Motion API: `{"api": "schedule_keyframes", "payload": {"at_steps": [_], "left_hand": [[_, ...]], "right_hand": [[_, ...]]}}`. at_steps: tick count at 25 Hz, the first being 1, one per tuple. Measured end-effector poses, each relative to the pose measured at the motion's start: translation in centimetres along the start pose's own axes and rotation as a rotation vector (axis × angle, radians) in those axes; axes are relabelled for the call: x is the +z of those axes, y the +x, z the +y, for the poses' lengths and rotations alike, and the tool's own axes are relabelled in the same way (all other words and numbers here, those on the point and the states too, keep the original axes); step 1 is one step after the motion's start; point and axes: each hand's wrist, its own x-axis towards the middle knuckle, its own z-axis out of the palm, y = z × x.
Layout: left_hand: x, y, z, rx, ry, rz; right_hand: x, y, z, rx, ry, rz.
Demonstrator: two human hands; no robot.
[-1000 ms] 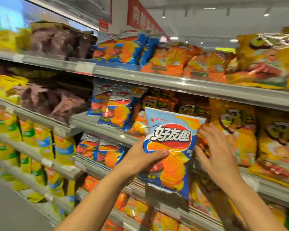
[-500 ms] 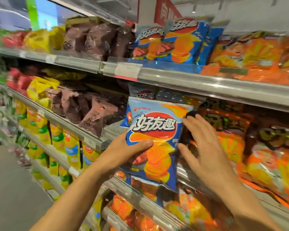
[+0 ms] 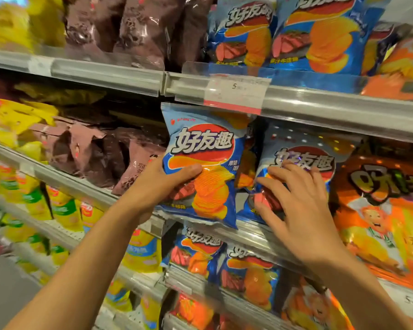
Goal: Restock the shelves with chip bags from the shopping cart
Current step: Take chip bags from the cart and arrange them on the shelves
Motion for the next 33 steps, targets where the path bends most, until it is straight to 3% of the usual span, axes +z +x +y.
{"api": "schedule_keyframes", "payload": {"at_steps": [6, 12, 18, 23, 27, 29, 31, 33], "left_hand": [[0.8, 5.5, -1.1, -0.019, -0.080, -0.093], [1.9, 8.1, -2.8, -0.113, 0.003, -0.195], [1.1, 9.0, -2.7, 0.035, -0.100, -0.067], [0.5, 7.7, -3.4, -0.064, 0.018, -0.281], [0.3, 7.2, -3.4, -0.101, -0.024, -0.283], [0.6, 6.1, -3.2, 0.069, 0.174, -0.094], [0.6, 5.0, -3.7, 0.455, 0.540, 0.106], [1.1, 4.4, -3.7, 0.758, 0.770, 0.122]], "right_hand": [[0.3, 0.1, -1.1, 0.085, -0.127, -0.001], [-0.1, -0.3, -1.0, 0.071, -0.159, -0.036], [-0.5, 0.1, -1.2, 0.095, -0.216, -0.071], [0.2, 1.6, -3.2, 0.063, -0.119, 0.022], [1.7, 4.0, -5.1, 0.010, -0.241, -0.152], [2.5, 4.8, -5.3, 0.069, -0.348, -0.267], [2.8, 4.8, -5.2, 0.082, -0.364, -0.281], [2.3, 4.2, -5.1, 0.065, -0.293, -0.187]]}}
